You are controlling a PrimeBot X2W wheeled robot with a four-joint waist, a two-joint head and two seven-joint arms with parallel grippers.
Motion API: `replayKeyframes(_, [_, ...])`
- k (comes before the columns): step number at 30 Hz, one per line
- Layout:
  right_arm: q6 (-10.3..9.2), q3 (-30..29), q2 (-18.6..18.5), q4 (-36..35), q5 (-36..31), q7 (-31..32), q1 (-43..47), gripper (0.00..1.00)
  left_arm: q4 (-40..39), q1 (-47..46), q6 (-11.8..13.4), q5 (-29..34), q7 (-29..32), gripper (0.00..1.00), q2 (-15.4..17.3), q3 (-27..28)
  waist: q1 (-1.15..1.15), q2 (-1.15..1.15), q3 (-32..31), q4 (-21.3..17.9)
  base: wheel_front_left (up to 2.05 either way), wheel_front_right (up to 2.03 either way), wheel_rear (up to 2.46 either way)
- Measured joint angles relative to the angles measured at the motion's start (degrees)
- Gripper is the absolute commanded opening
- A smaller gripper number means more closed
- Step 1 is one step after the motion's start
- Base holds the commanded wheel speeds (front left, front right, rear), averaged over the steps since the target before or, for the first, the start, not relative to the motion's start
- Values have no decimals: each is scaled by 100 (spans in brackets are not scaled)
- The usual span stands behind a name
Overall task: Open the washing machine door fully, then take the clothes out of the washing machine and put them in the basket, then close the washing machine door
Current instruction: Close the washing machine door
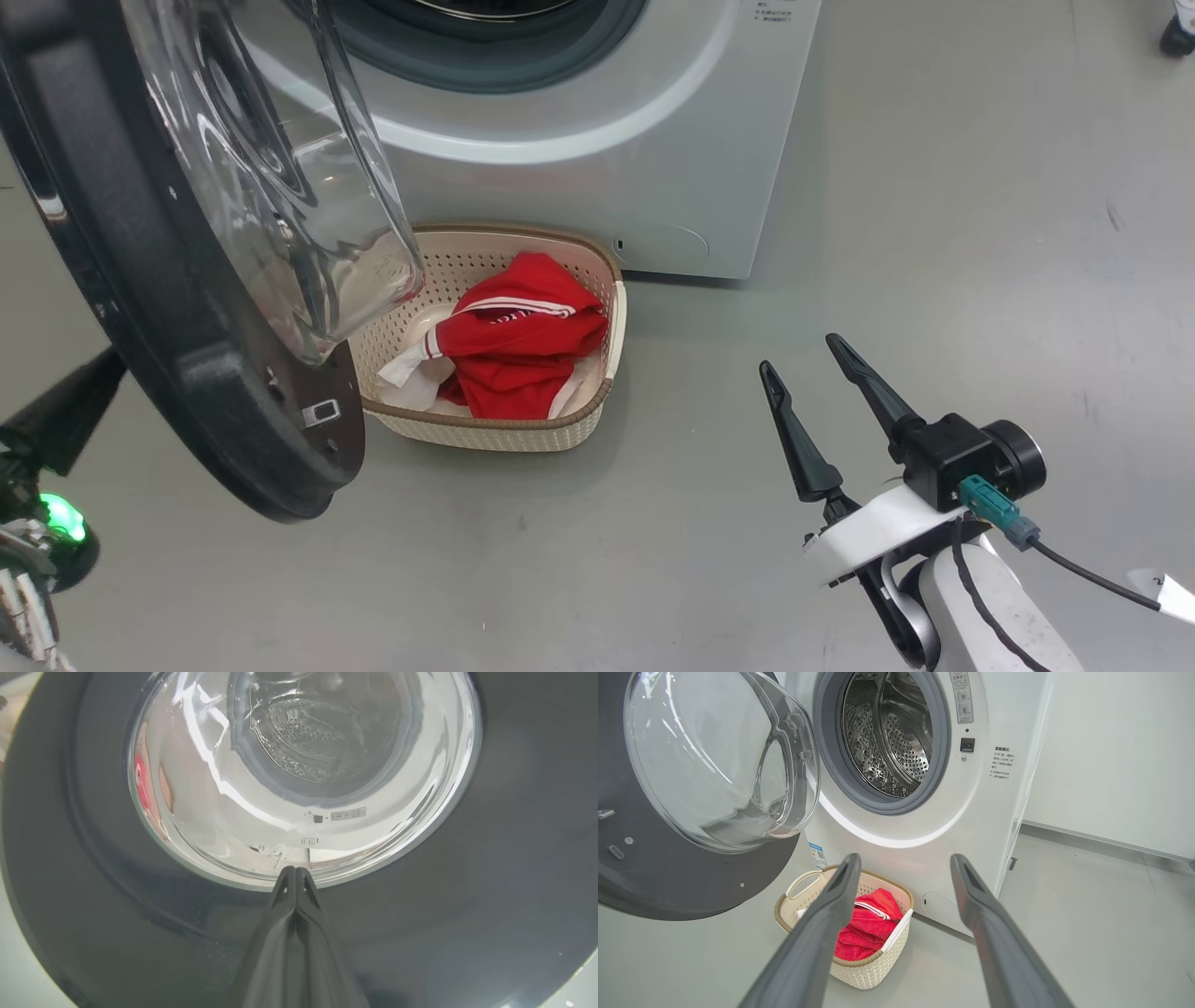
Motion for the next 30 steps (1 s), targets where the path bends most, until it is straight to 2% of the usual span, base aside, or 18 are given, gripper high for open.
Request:
replayKeyframes(5, [0, 3, 1, -11, 0, -1, 5, 100, -1361, 246, 0, 673, -722, 0, 59, -463, 0, 0, -16, 62, 0, 0, 0])
replayKeyframes(8, [5, 37, 5, -13, 0, -14, 5, 100, -2189, 592, 0, 1132, -1126, 0, 263, -900, 0, 0, -9, 72, 0, 0, 0])
replayKeyframes(11, [7, 30, 4, -12, 0, -14, 5, 100, -2652, 890, 0, 1488, -1662, 0, 321, -1250, 0, 0, -6, 77, 0, 0, 0])
replayKeyframes(13, [7, 1, 4, -12, 1, -14, 5, 100, -2765, 1097, 0, 1766, -2054, 0, 328, -1455, 0, 0, -22, 91, 0, 0, 0])
replayKeyframes(17, [8, 15, 7, -12, 1, -15, 8, 100, -3061, 1664, 0, 2341, -2856, 0, 586, -1831, 0, 0, -52, 116, 0, 0, 0])
replayKeyframes(22, [9, 15, 7, -11, 1, -14, 10, 100, -3220, 2087, -1, 2904, -3874, 0, 731, -2319, 0, 0, -64, 128, 0, 0, 0])
replayKeyframes(28, [13, 19, 7, -11, 1, -14, 19, 100, -3212, 2497, -1, 3285, -5018, 0, 801, -2714, 0, 0, -67, 136, 0, 0, 0])
replayKeyframes(30, [25, 20, 7, -11, 1, -15, 20, 100, -3207, 2540, -1, 3350, -5199, 0, 821, -2803, 0, 0, -66, 136, 0, 0, 0])
